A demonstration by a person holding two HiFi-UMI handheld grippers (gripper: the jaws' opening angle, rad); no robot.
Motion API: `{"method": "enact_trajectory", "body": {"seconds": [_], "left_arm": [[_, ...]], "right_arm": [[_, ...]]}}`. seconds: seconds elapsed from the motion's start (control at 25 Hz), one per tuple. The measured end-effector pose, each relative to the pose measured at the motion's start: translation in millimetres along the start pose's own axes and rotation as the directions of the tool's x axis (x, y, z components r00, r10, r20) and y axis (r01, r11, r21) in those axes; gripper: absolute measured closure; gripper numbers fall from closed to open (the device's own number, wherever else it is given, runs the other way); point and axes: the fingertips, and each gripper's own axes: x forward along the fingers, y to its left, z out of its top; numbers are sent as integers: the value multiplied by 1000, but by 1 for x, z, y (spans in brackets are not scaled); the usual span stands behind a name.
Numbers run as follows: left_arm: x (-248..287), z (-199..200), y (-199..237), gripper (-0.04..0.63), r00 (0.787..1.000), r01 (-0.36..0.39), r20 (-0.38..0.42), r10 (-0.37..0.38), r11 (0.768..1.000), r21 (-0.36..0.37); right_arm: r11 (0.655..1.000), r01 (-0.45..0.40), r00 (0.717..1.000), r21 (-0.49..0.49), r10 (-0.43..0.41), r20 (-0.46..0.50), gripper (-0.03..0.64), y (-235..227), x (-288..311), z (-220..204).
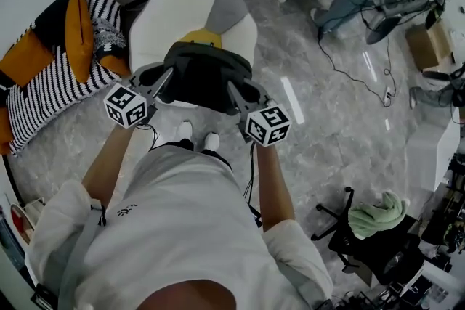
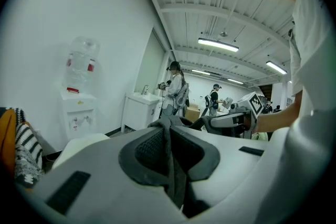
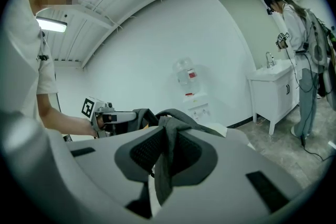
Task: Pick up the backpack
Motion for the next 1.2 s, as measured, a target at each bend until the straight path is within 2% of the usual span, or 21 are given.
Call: {"method": "enact_trajectory", "body": {"seconds": [0.44, 0.8, 1.2], "left_arm": [[-7, 49, -8, 560, 996, 17, 89, -21, 999, 39], [-21, 96, -21, 560, 983, 36, 177, -50, 996, 81], [-28, 137, -34, 560, 973, 41, 220, -73, 989, 144]], "right_arm": [[998, -7, 997, -66, 12, 80, 571, 12, -11, 48], [996, -22, 987, -92, 37, 158, 571, 30, -24, 93], [989, 3, 977, -148, 29, 212, 571, 41, -38, 132]]}}
